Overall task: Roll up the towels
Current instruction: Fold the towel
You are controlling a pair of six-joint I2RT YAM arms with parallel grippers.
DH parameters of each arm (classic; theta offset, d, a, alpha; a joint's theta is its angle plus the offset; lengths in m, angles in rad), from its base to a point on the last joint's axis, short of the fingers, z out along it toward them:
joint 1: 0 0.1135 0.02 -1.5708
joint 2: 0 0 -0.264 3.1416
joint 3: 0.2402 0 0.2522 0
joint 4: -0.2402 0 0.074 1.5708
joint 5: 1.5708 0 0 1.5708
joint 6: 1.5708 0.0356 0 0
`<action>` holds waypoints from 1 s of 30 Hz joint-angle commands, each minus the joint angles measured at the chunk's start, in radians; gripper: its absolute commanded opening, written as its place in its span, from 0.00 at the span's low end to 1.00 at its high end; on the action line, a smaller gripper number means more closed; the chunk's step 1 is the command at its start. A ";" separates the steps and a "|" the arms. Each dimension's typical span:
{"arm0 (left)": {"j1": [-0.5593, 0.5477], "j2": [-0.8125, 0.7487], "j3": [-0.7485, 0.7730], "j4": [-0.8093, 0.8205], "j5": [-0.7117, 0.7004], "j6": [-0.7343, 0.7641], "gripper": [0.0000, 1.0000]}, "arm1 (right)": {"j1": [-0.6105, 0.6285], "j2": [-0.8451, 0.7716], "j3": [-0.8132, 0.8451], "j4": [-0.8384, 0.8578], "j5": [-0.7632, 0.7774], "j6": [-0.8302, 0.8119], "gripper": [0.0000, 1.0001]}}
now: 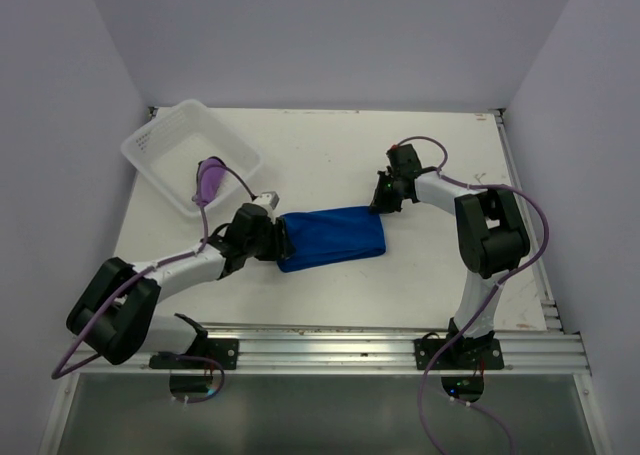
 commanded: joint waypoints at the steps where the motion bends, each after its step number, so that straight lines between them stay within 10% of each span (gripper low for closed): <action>1: -0.010 0.017 -0.006 0.060 -0.012 0.005 0.48 | -0.013 0.028 -0.025 -0.006 0.031 -0.035 0.00; 11: -0.011 0.029 -0.012 0.029 -0.031 0.007 0.40 | -0.019 0.028 -0.029 -0.006 0.030 -0.035 0.00; 19: -0.011 0.037 0.005 0.009 -0.041 0.014 0.00 | -0.019 0.028 -0.028 -0.004 0.030 -0.035 0.00; 30: -0.022 -0.054 0.034 -0.089 -0.078 0.019 0.00 | -0.019 0.037 -0.028 -0.007 0.042 -0.031 0.00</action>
